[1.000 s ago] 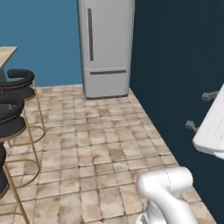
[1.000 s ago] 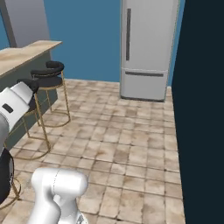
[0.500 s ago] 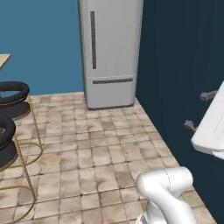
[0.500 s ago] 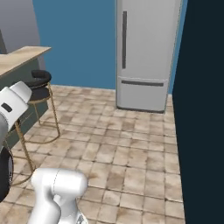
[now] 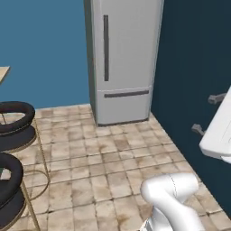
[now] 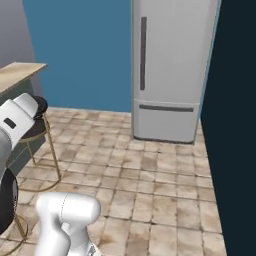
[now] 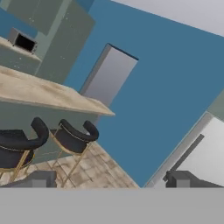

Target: Move the hot dog bun to the plate on the dining table and place the condiment next to that plate. Then navigate to the fridge and take the sausage and place it on the plate as well.

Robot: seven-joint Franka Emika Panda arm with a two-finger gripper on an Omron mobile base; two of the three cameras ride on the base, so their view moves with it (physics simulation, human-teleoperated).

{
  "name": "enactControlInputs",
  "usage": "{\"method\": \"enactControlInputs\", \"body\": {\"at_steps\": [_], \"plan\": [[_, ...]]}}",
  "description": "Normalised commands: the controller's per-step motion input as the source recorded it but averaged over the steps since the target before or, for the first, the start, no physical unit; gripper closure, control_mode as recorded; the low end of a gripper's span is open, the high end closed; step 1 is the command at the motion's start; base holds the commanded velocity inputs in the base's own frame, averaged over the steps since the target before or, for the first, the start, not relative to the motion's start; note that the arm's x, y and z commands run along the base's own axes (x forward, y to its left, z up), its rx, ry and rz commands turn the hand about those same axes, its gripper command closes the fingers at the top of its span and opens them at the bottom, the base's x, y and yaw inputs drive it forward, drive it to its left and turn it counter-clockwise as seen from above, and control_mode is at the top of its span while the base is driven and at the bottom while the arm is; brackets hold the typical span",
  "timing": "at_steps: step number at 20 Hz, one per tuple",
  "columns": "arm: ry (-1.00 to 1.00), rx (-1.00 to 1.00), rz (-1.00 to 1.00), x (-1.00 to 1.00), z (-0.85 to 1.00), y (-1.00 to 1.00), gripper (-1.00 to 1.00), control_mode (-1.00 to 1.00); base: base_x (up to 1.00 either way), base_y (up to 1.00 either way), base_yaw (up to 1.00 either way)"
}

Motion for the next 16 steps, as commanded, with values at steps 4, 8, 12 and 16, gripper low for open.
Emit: {"method": "enactControlInputs", "body": {"at_steps": [4,8,12,16], "plan": [[0.0,0.0,0.0,0.0,0.0,0.0,-1.0,1.0,1.0,0.77,-0.24],[0.0,0.0,0.0,0.0,0.0,0.0,-1.0,1.0,1.0,0.37,-0.27],[0.0,0.0,0.0,0.0,0.0,0.0,-1.0,1.0,1.0,0.31,-0.4],[0.0,0.0,0.0,0.0,0.0,0.0,-1.0,1.0,0.98,0.4,-0.45]]}}
